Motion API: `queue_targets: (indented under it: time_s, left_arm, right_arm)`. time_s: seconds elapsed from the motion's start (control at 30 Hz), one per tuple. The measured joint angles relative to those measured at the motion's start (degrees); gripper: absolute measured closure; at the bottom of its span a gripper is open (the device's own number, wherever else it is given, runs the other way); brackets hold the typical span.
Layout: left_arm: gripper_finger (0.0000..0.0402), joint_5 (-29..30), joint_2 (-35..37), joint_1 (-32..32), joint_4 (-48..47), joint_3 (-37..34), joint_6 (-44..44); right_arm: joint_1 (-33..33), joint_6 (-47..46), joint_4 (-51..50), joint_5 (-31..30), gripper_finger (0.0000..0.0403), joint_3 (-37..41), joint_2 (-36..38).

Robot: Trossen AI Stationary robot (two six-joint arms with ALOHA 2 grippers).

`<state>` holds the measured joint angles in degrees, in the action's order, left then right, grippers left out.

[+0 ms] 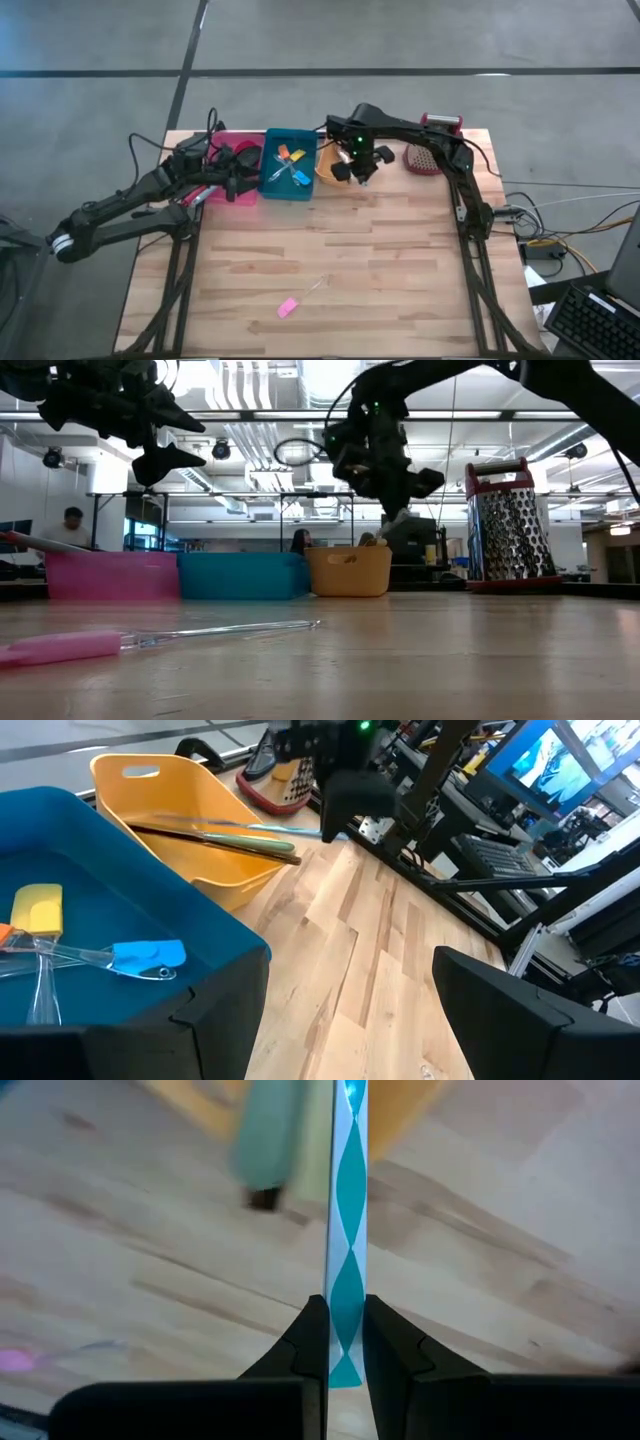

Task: Pick & Place Kitchen Items
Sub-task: Put the blue knife into the yellow bin

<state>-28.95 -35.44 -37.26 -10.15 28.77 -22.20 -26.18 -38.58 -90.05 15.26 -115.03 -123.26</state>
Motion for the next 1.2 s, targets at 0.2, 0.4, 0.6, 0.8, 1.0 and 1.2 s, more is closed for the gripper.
queue_targets:
  time_s: [0.2, 0.4, 0.6, 0.8, 1.0, 1.2]
  left_arm:
    - [0.0115, 0.0, 0.0, 0.0, 0.0, 0.0, -0.1]
    - [0.0115, 0.0, 0.0, 0.0, 0.0, 0.0, 0.0]
    - [0.0115, 0.0, 0.0, 0.0, 0.0, 0.0, 0.0]
    - [0.0115, 0.0, 0.0, 0.0, 0.0, 0.0, 0.1]
    - [0.0115, 0.0, 0.0, 0.0, 0.0, 0.0, 0.2]
    - [0.0115, 0.0, 0.0, 0.0, 0.0, 0.0, 0.3]
  right_arm:
    - [-1.7, 0.3, 0.0, -0.4, 0.0376, 2.8, 0.0]
    - [-2.0, 1.2, 0.4, -1.0, 0.0360, 2.1, 0.0]
    - [-2.5, 1.2, 1.0, -3.7, 0.0355, 1.8, 0.1]
    - [-2.6, 0.4, 4.7, -3.9, 0.0359, 1.8, 0.1]
    - [-2.7, -0.2, 6.9, -4.9, 0.0339, 1.8, -0.4]
    - [-2.7, -0.4, 7.1, -4.9, 0.0318, 1.8, -0.5]
